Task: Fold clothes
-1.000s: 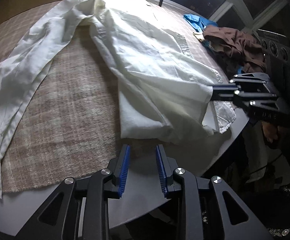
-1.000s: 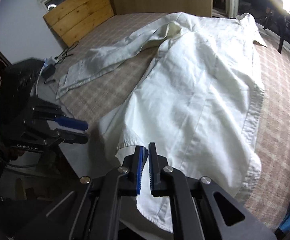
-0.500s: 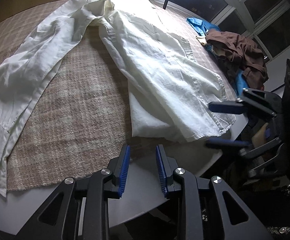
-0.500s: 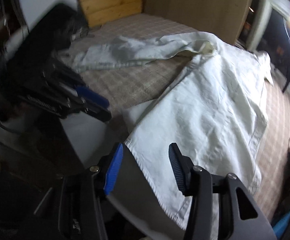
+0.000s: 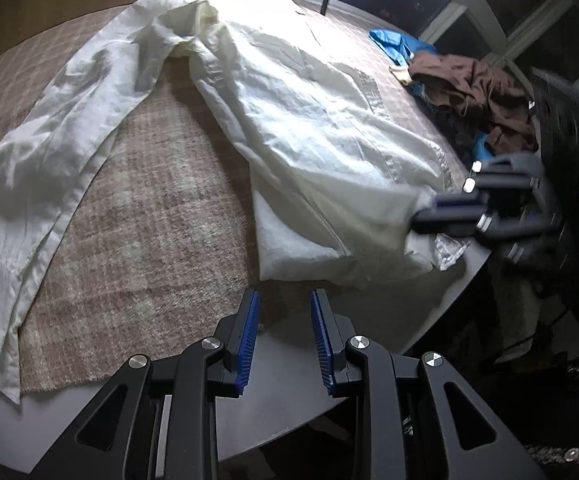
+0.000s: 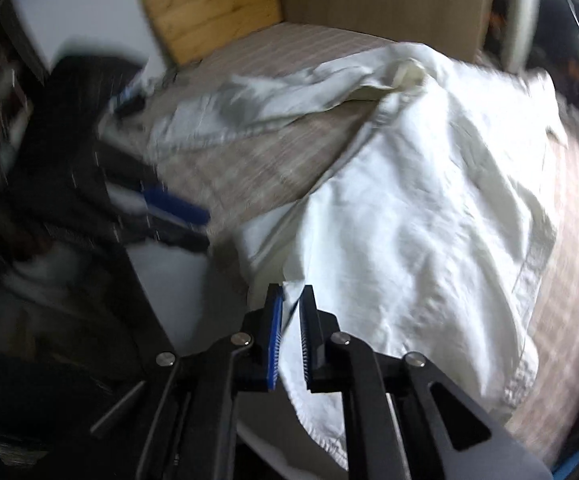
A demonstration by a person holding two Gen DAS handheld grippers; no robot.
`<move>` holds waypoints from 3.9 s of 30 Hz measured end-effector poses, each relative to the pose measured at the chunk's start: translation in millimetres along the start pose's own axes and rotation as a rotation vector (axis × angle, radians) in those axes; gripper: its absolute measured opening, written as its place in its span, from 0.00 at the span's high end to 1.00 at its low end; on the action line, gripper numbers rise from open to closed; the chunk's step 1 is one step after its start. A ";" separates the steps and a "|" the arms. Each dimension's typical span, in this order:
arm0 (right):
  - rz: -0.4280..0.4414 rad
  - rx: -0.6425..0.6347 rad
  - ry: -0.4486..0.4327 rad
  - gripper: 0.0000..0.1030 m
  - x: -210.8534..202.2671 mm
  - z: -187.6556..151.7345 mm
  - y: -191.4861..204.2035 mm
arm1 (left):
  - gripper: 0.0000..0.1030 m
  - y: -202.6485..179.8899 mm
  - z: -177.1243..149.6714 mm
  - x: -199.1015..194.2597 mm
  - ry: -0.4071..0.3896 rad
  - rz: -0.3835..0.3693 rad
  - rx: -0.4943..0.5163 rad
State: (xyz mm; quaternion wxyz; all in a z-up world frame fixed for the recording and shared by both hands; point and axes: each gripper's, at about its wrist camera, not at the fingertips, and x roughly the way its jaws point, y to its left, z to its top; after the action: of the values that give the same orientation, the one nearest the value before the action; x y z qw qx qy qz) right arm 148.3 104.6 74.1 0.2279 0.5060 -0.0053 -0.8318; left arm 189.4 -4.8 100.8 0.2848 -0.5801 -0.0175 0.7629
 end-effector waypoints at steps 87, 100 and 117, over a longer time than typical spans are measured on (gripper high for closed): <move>0.260 0.786 -0.083 0.60 29.2 86.1 -323.2 | 0.94 -208.1 60.7 21.2 -0.070 -0.051 0.188; 0.182 0.641 -0.163 0.95 15.2 165.1 -283.1 | 0.94 -93.6 38.4 -76.6 -0.245 -0.073 -0.013; 0.081 0.396 0.005 0.95 165.1 311.1 -130.8 | 0.94 144.1 -54.0 -119.9 -0.308 0.118 -0.382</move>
State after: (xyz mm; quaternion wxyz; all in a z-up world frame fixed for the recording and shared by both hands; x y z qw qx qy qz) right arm -226.6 89.3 56.0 0.1573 0.5426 -0.1887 -0.8033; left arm 197.8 -196.3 136.7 0.1189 -0.5005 -0.1704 0.8404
